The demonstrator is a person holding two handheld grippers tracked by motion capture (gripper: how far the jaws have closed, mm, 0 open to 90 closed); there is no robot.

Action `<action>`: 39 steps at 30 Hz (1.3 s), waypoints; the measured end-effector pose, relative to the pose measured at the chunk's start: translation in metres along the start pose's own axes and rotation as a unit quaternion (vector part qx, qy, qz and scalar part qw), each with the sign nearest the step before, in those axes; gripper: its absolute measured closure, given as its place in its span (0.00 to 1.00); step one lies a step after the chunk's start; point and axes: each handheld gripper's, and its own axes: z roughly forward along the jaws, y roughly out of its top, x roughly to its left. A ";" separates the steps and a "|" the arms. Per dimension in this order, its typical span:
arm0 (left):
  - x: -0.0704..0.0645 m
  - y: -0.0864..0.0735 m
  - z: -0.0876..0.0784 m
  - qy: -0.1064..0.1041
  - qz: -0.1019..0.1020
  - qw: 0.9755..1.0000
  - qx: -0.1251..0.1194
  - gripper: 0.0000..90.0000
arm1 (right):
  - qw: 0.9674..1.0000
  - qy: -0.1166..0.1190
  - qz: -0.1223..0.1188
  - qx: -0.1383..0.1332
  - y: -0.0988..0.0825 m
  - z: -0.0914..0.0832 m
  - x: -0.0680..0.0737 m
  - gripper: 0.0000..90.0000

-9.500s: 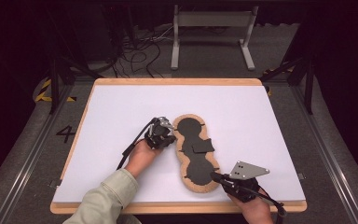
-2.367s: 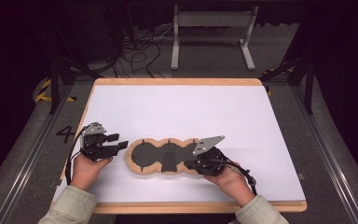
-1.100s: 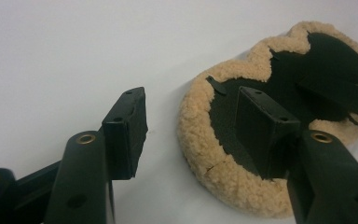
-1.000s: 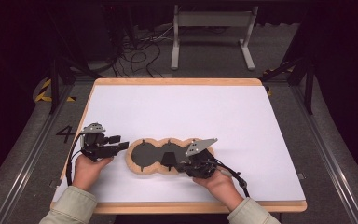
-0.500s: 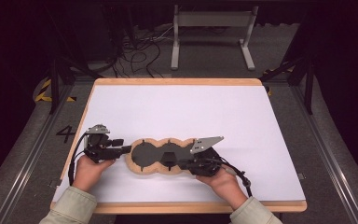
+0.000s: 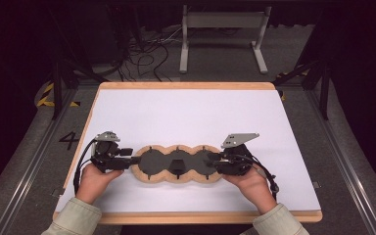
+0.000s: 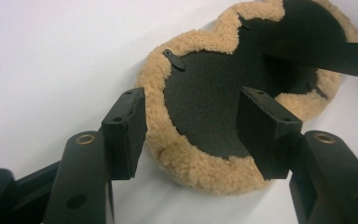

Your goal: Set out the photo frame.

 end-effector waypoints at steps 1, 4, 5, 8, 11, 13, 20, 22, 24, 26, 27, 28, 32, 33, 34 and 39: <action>-0.001 0.000 -0.001 -0.003 -0.002 1.000 0.000 0.47 | 1.000 -0.002 0.003 0.000 0.000 -0.002 -0.001 0.72; -0.003 -0.002 -0.001 -0.001 -0.006 1.000 0.005 0.44 | 1.000 -0.010 0.011 0.004 0.000 -0.006 -0.006 0.67; -0.004 -0.004 -0.001 0.000 -0.008 1.000 0.007 0.43 | 1.000 -0.016 0.012 0.006 -0.001 -0.007 -0.007 0.63; -0.005 -0.010 -0.001 -0.002 -0.011 1.000 0.020 0.42 | 0.999 -0.019 0.025 0.014 -0.003 -0.011 -0.013 0.60; -0.004 -0.013 0.001 -0.005 -0.019 0.999 0.026 0.40 | 0.999 -0.025 0.037 0.026 -0.007 -0.013 -0.018 0.53; -0.003 -0.014 0.002 -0.005 -0.025 0.999 0.031 0.39 | 0.998 -0.029 0.042 0.033 -0.010 -0.013 -0.022 0.49; 0.002 -0.020 0.004 -0.014 -0.041 0.998 0.039 0.34 | 0.996 -0.036 0.060 0.056 -0.021 -0.013 -0.029 0.43; 0.003 -0.020 0.005 -0.014 -0.042 0.998 0.045 0.33 | 0.995 -0.034 0.066 0.061 -0.024 -0.014 -0.032 0.41; 0.003 -0.022 0.006 -0.023 -0.048 0.997 0.051 0.32 | 0.994 -0.034 0.073 0.069 -0.028 -0.013 -0.035 0.37; 0.004 -0.022 0.009 -0.025 -0.045 0.997 0.057 0.32 | 0.993 -0.030 0.078 0.085 -0.031 -0.011 -0.037 0.28; 0.004 -0.023 0.009 -0.031 -0.048 0.997 0.058 0.31 | 0.992 -0.026 0.079 0.090 -0.032 -0.009 -0.037 0.26; 0.004 -0.023 0.010 -0.032 -0.046 0.997 0.060 0.29 | 0.992 -0.024 0.080 0.095 -0.033 -0.008 -0.038 0.25; 0.005 -0.023 0.014 -0.025 -0.040 0.997 0.069 0.26 | 0.990 -0.025 0.087 0.105 -0.037 -0.004 -0.041 0.23; 0.004 -0.024 0.015 -0.029 -0.045 0.996 0.072 0.26 | 0.990 -0.025 0.090 0.109 -0.037 -0.003 -0.042 0.22; 0.004 -0.024 0.016 -0.033 -0.050 0.995 0.076 0.25 | 0.989 -0.024 0.091 0.112 -0.038 -0.002 -0.043 0.22; 0.006 -0.025 0.018 -0.036 -0.046 0.995 0.075 0.22 | 0.987 -0.013 0.093 0.132 -0.040 0.007 -0.044 0.15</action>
